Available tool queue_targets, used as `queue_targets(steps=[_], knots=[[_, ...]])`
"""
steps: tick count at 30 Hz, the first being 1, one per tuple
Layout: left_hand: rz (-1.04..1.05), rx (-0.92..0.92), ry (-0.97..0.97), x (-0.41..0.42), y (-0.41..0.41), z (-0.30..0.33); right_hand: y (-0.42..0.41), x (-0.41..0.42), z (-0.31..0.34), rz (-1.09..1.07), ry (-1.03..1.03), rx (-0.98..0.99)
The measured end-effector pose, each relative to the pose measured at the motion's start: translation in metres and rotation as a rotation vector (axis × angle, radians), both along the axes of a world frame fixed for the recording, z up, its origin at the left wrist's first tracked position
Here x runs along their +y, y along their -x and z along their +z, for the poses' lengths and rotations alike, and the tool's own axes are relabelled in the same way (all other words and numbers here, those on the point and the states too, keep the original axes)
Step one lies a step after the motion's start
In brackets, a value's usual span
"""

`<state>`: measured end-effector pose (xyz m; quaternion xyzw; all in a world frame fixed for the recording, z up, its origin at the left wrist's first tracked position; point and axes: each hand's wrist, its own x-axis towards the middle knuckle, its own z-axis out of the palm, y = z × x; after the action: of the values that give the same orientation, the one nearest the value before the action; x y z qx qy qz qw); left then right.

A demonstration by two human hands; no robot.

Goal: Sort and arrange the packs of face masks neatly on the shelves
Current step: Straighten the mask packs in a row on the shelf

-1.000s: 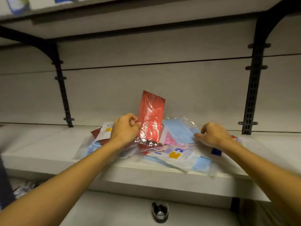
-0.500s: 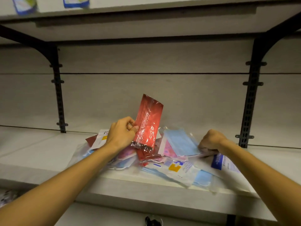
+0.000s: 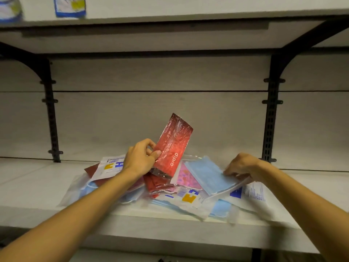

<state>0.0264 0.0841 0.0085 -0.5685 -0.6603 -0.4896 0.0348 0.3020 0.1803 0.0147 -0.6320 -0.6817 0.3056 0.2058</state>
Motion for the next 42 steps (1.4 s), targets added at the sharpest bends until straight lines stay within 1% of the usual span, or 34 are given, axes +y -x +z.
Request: queue_targets(steps=[3,6,10,12,17,21,27,29,34,40,42], knots=[[0.018,-0.005,-0.014,-0.005,-0.006,0.0,-0.007,-0.008,0.002,0.027,-0.089,0.112],[0.049,-0.054,-0.041,-0.01,-0.011,-0.002,-0.013,-0.018,0.006,0.027,-0.174,0.299],[0.127,-0.111,-0.082,-0.025,-0.016,-0.005,-0.016,-0.043,0.029,0.038,-0.317,0.517],[0.188,-0.11,-0.113,-0.037,-0.015,-0.01,-0.014,-0.049,0.034,0.074,-0.341,0.576],[0.31,-0.179,-0.132,-0.078,-0.001,-0.029,0.022,-0.069,0.009,0.206,-0.2,0.485],[0.353,-0.262,-0.11,-0.111,0.027,-0.036,0.052,-0.089,0.004,0.266,-0.197,0.548],[0.372,-0.255,-0.162,-0.153,0.069,-0.034,0.101,-0.109,0.02,0.346,-0.267,0.633],[0.4,-0.248,-0.177,-0.168,0.084,-0.035,0.127,-0.122,0.018,0.363,-0.276,0.616],[0.48,-0.219,-0.286,-0.226,0.152,-0.037,0.203,-0.166,0.023,0.47,-0.271,0.603],[0.53,-0.356,-0.441,-0.304,0.249,-0.031,0.309,-0.238,0.04,0.561,-0.328,0.605],[0.543,-0.385,-0.448,-0.33,0.281,-0.031,0.349,-0.262,0.04,0.577,-0.332,0.635]])
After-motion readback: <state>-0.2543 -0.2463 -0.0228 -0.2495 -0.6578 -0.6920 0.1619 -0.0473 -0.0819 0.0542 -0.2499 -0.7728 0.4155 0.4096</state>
